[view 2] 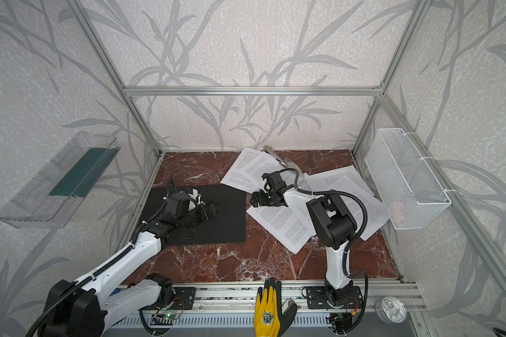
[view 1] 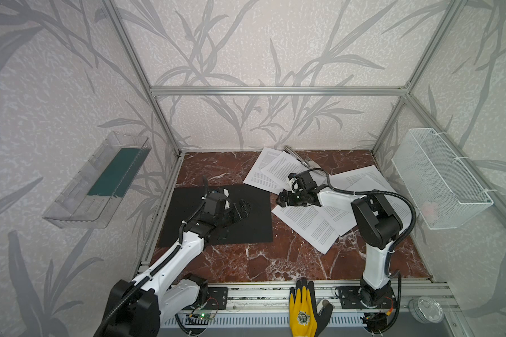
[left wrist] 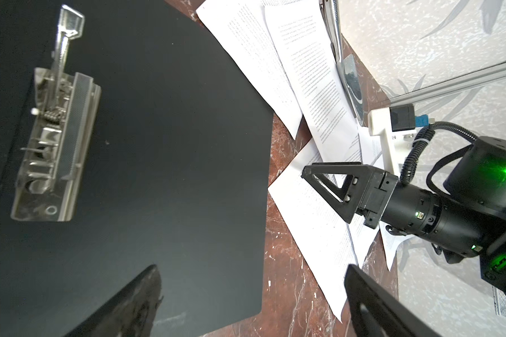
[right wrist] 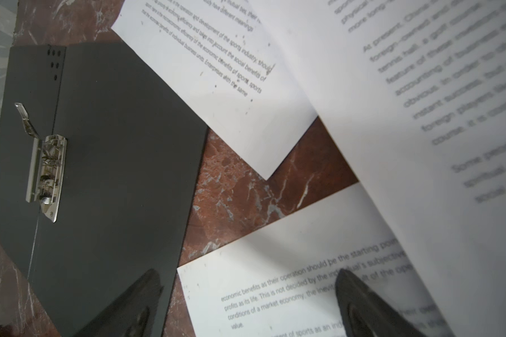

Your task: Put the files into the folder

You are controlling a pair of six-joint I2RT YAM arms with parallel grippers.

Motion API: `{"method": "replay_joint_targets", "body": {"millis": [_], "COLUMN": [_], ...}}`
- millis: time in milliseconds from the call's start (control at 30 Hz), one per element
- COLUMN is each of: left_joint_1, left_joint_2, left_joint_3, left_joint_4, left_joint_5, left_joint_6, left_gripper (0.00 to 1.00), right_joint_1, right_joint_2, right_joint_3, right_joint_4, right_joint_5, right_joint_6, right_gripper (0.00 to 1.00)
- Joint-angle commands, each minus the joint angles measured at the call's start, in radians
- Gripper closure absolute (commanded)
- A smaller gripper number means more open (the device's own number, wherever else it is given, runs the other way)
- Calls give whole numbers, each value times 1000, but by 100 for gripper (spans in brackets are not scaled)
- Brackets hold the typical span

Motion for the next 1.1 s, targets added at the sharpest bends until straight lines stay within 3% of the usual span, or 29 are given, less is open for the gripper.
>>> {"method": "replay_joint_targets", "body": {"millis": [0, 133, 367, 500, 800, 1067], "left_joint_1": [-5, -5, 3, 9, 75, 111], "left_joint_2": [186, 365, 587, 714, 929, 1173], "left_joint_3": [81, 180, 382, 556, 866, 1235], "left_joint_4": [177, 265, 237, 131, -54, -405], "left_joint_5": [87, 114, 96, 127, 127, 91], "left_joint_6": [-88, -112, -56, 24, 238, 465], "left_gripper": [2, 2, 3, 3, 3, 3], "right_joint_1": [-43, -78, -99, -135, -164, -222], "right_joint_2": [14, 44, 29, 128, 187, 60], "right_joint_3": [107, 177, 182, 288, 324, 91], "right_joint_4": [-66, -112, -44, -140, -285, -203], "right_joint_5": [1, -26, -27, -40, 17, -1], "right_joint_6": [14, 2, -17, -7, 6, 92], "right_gripper": [4, 5, 4, 4, 4, 5]}}
